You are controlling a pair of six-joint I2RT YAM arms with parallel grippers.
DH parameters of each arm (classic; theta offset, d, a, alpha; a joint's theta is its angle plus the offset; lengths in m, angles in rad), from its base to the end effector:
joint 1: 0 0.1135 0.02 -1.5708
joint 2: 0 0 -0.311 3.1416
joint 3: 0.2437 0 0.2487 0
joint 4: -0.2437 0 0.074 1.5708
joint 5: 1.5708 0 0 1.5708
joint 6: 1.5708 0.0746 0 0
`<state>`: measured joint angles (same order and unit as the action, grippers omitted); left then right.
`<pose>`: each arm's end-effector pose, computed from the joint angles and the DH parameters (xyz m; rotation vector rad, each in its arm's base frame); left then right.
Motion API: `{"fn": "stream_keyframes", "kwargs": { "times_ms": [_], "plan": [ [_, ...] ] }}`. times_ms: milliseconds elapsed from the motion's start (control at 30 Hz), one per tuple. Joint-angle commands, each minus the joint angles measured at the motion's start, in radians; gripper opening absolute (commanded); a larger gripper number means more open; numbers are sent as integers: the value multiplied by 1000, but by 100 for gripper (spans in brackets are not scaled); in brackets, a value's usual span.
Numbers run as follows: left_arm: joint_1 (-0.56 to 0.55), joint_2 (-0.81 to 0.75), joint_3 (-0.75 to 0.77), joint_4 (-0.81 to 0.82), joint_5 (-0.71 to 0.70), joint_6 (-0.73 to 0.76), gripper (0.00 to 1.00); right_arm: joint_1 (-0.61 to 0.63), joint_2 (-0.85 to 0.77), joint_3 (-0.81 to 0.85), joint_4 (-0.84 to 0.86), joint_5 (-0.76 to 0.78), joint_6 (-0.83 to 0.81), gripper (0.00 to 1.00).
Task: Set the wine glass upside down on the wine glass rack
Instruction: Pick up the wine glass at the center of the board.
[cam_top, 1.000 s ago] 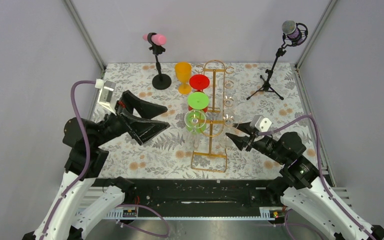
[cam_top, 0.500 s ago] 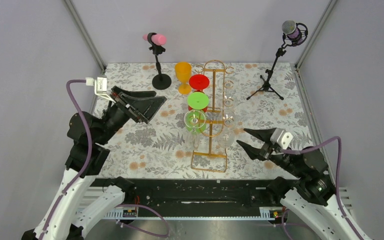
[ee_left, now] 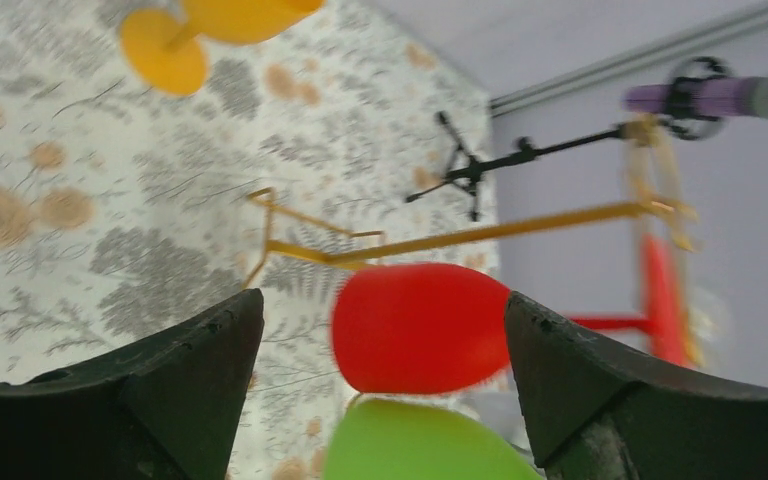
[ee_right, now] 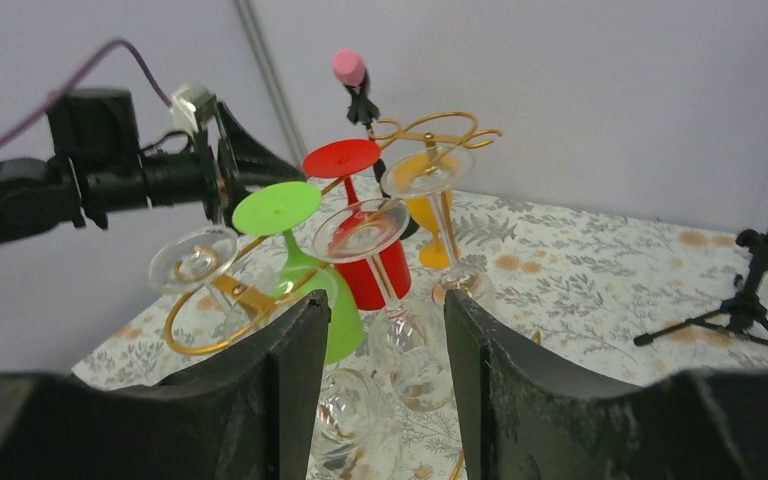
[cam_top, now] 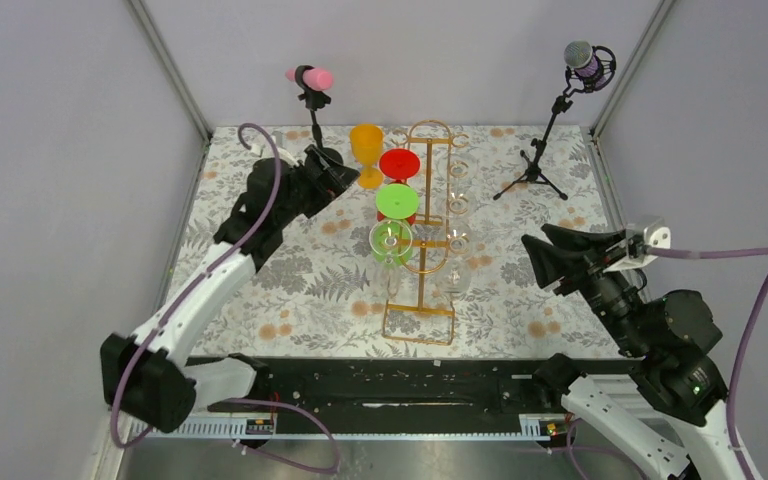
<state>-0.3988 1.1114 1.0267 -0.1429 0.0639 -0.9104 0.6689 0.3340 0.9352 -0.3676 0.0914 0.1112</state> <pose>0.2491 -0.1101 0.3981 -0.4364 1.8606 -0.9730 0.0321 0.0167 0.4358 -0.2988 1.3297 0.5973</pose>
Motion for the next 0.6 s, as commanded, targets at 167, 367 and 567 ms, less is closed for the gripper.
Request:
{"fn": "stream_keyframes", "kwargs": {
  "times_ms": [167,367,567],
  "plan": [
    [26,325,246,-66,-81,10,84,-5,96,126,-169,144,164,54],
    [29,526,371,-44,-104,19,81,-6,79,122,-196,141,193,54],
    [34,666,432,8,-130,-23,73,-6,58,106,-216,145,202,54]
  ]
}}
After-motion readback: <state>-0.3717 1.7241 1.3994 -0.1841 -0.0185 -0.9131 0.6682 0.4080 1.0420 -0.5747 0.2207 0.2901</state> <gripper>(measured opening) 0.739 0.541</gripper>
